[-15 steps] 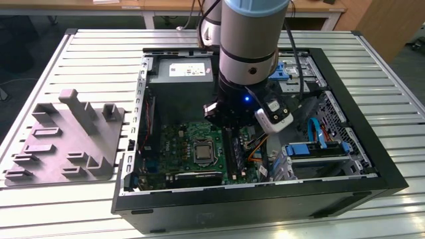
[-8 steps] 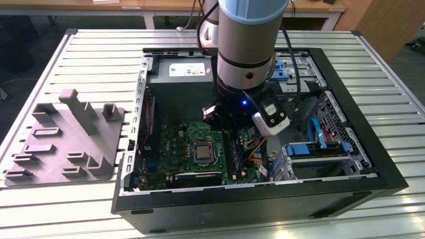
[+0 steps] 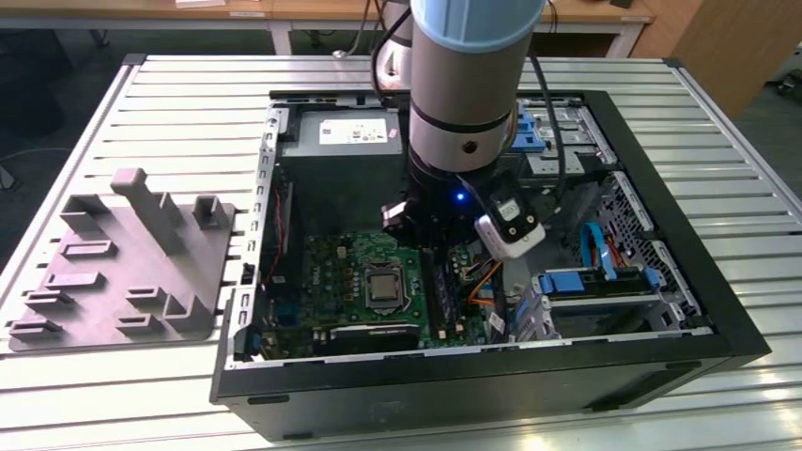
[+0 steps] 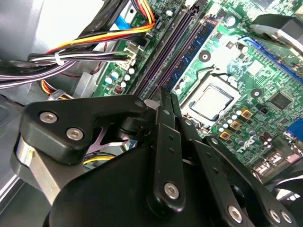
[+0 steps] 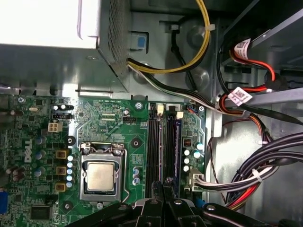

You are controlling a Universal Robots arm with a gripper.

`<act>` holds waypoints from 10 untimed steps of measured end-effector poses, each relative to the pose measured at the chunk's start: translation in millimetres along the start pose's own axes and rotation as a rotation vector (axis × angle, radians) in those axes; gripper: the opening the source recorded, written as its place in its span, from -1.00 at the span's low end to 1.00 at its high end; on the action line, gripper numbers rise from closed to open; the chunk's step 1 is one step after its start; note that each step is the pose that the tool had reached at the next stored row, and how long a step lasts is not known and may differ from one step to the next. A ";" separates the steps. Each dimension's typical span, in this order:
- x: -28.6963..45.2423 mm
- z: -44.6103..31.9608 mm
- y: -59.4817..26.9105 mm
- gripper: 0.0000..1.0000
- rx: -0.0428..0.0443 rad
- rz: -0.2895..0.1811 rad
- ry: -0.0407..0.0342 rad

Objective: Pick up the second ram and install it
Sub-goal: 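Insert the second ram into the second slot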

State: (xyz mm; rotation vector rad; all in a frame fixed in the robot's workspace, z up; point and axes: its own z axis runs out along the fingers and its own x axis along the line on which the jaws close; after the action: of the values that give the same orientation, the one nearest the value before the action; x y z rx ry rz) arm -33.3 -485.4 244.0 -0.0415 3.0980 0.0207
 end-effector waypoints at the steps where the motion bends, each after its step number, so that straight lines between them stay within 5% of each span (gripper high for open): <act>1: 0.2 0.5 0.0 -0.76 -0.0016 0.000 0.0000; 10: 3.3 8.2 0.0 -0.76 -0.0126 0.001 -0.0004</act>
State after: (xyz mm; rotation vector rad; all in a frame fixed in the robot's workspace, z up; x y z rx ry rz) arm -36.2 -485.4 235.6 -0.0406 3.0976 0.0404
